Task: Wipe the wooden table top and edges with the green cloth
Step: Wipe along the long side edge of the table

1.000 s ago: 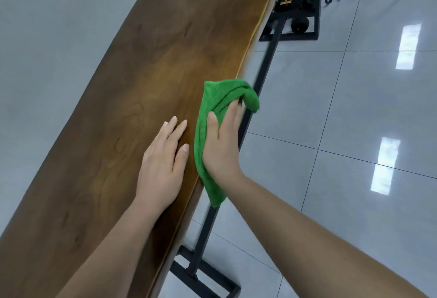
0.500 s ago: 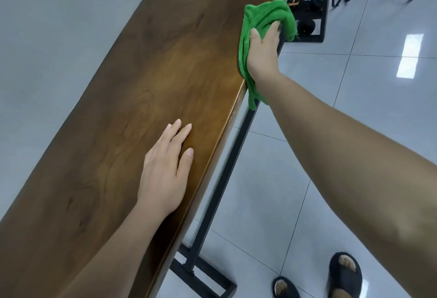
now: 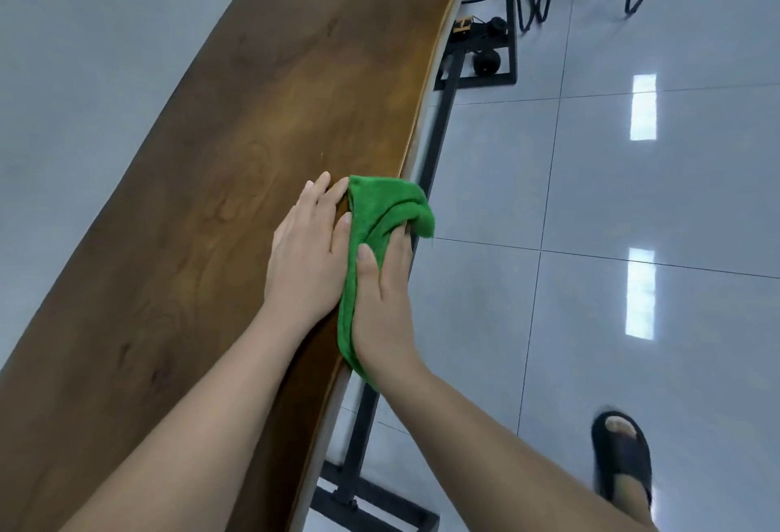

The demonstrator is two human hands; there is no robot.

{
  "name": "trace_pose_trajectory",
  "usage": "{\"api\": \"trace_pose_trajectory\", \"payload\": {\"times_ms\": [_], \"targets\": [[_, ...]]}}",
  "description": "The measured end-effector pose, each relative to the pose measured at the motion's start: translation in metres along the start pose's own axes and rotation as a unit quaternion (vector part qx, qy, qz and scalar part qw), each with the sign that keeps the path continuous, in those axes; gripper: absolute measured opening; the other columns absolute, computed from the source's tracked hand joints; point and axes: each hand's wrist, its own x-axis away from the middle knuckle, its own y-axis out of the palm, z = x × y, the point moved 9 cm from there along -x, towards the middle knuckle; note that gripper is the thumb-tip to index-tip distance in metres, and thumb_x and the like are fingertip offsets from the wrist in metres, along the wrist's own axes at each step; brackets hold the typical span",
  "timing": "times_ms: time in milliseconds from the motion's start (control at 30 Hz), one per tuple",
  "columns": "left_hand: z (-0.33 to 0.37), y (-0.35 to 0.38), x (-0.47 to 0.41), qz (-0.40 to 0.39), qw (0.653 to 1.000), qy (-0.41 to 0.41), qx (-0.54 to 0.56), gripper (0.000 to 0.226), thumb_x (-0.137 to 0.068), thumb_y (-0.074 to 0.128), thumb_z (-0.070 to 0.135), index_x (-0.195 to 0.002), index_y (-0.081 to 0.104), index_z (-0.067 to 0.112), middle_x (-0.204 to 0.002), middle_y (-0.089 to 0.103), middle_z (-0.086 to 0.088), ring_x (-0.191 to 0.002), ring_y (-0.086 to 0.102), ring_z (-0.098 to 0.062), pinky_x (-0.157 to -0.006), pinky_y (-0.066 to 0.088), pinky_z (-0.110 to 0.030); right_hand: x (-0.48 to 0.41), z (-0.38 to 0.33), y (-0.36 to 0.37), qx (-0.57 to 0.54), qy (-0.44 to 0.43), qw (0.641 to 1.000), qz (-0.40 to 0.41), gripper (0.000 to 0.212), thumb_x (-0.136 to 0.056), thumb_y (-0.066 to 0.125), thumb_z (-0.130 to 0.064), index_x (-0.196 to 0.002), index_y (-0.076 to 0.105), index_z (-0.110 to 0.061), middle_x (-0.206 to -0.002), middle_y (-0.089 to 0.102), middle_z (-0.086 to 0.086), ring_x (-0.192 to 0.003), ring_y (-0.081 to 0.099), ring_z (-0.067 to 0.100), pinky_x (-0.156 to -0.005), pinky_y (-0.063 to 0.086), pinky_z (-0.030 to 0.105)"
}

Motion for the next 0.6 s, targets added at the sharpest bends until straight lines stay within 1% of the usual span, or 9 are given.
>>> {"api": "trace_pose_trajectory", "payload": {"times_ms": [100,133,167,200,233,300,400,500,600], "targets": [[-0.005,-0.003,0.026,-0.012,0.999,0.035,-0.005,0.051,-0.121,0.035,0.036,-0.172,0.037,0.033,-0.183,0.026,0.012,-0.170,0.017,-0.010,-0.132,0.017,-0.037,0.050,0.014,0.011,-0.006,0.022,1.000,-0.005,0.067,-0.119,0.033,-0.045,-0.176,0.000,-0.034,-0.181,-0.001,-0.025,-0.160,-0.004,-0.016,-0.133,0.008,0.019],[-0.008,-0.003,0.035,-0.013,0.999,0.041,-0.007,0.052,-0.121,0.035,0.036,-0.172,0.037,0.034,-0.183,0.026,0.013,-0.170,0.017,-0.009,-0.130,0.016,-0.034,0.062,0.014,0.013,-0.005,0.021,1.000,-0.004,0.066,-0.119,0.033,-0.045,-0.176,0.000,-0.035,-0.181,-0.001,-0.025,-0.160,-0.004,-0.017,-0.130,0.008,0.015],[-0.011,-0.004,0.043,-0.013,0.999,0.044,-0.008,0.052,-0.121,0.035,0.037,-0.172,0.037,0.034,-0.183,0.026,0.013,-0.170,0.017,-0.008,-0.129,0.015,-0.033,0.070,0.012,0.015,-0.004,0.014,1.000,-0.002,0.066,-0.119,0.033,-0.043,-0.176,0.002,-0.034,-0.181,0.002,-0.024,-0.160,-0.002,-0.016,-0.129,0.009,0.013],[-0.014,-0.005,0.051,-0.012,0.999,0.045,-0.007,0.052,-0.121,0.034,0.037,-0.172,0.037,0.034,-0.183,0.026,0.013,-0.170,0.016,-0.007,-0.128,0.015,-0.032,0.074,0.008,0.016,-0.003,0.004,1.000,0.002,0.065,-0.119,0.034,-0.041,-0.176,0.004,-0.032,-0.181,0.005,-0.021,-0.162,0.002,-0.012,-0.130,0.011,0.015],[-0.016,-0.006,0.057,-0.012,0.999,0.046,-0.004,0.052,-0.121,0.034,0.037,-0.172,0.037,0.034,-0.183,0.026,0.014,-0.170,0.017,-0.007,-0.129,0.015,-0.033,0.074,0.004,0.015,-0.003,-0.006,1.000,0.008,0.064,-0.120,0.036,-0.038,-0.176,0.007,-0.032,-0.181,0.010,-0.017,-0.164,0.007,-0.008,-0.132,0.015,0.020],[-0.019,-0.007,0.067,-0.011,0.999,0.045,0.005,0.051,-0.121,0.034,0.036,-0.172,0.037,0.034,-0.182,0.026,0.014,-0.170,0.017,-0.005,-0.131,0.016,-0.034,0.066,-0.002,0.013,-0.008,-0.017,1.000,0.021,0.061,-0.120,0.038,-0.033,-0.175,0.013,-0.031,-0.179,0.017,-0.011,-0.164,0.015,-0.001,-0.135,0.020,0.033],[-0.023,-0.010,0.082,-0.011,0.999,0.048,0.010,0.051,-0.121,0.036,0.036,-0.172,0.038,0.034,-0.182,0.028,0.013,-0.169,0.018,-0.006,-0.133,0.018,-0.037,0.028,-0.007,0.007,0.010,-0.008,1.000,0.028,0.064,-0.117,0.037,-0.035,-0.175,0.012,-0.031,-0.180,0.018,-0.007,-0.166,0.019,0.010,-0.135,0.022,0.048],[-0.026,-0.012,0.096,-0.013,0.999,0.042,0.012,0.051,-0.121,0.036,0.039,-0.172,0.039,0.035,-0.182,0.028,0.014,-0.170,0.018,-0.007,-0.134,0.020,-0.040,-0.040,-0.014,-0.005,0.053,-0.006,0.998,0.038,0.068,-0.114,0.035,-0.037,-0.176,0.008,-0.029,-0.181,0.018,-0.004,-0.166,0.022,0.019,-0.134,0.023,0.054],[-0.029,-0.015,0.111,-0.015,0.999,0.032,0.010,0.053,-0.120,0.032,0.044,-0.172,0.038,0.037,-0.182,0.027,0.015,-0.170,0.019,-0.008,-0.135,0.022,-0.045,-0.091,-0.022,-0.012,0.051,-0.003,0.998,0.040,0.067,-0.115,0.037,-0.033,-0.176,0.010,-0.024,-0.179,0.025,0.000,-0.163,0.030,0.025,-0.133,0.026,0.054]]}}
